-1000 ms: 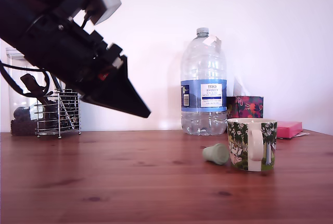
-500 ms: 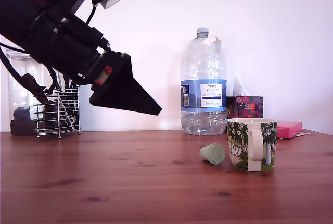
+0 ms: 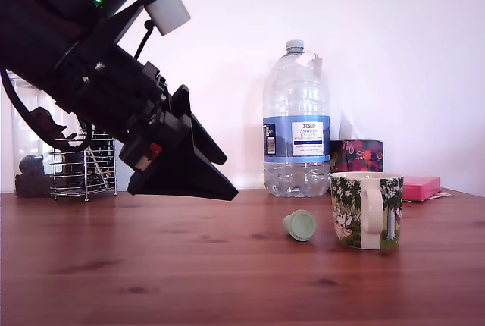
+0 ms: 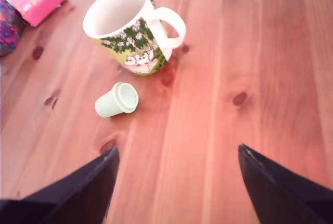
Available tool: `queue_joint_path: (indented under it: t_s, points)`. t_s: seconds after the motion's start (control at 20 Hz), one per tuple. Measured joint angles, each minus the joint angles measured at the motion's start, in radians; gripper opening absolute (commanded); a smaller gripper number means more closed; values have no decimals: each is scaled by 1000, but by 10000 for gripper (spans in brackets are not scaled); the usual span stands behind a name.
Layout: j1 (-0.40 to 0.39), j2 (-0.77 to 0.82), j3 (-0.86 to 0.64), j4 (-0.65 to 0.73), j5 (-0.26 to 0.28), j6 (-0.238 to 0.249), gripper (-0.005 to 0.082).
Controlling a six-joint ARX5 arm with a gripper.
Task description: Pick up the coffee capsules from the table one by one and drop them inside the nearest coffee cup
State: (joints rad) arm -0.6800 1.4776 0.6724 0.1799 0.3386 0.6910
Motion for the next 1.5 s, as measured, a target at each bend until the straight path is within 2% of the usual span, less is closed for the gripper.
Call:
queue_joint_path:
  t_s: [0.15,0.25,0.3,0.35,0.45,0.5,0.55,0.6,0.65,1.15,1.25,1.35,1.5]
  points:
    - [2,5,40,1,0,66,673]
    - [6,16,70,-5,1,76,673]
    - [8,36,93,-22,0,63,673]
    - [8,63,117,-40,-5,13,673]
    - [8,126,163,-50,-15,-193,673]
    - [8,157,183,-44,-16,-327,673]
    - [8,179,199,-24,-16,-413,673]
    - [8,196,208,2,-12,-476,673]
    - [8,208,219,17,-6,-497,673]
    - [31,346,331,32,3,-502,673]
    - [42,346,336,51,25,-475,673]
    - [51,351,339,56,50,-423,673]
    - [64,410,377,57,73,-414,673]
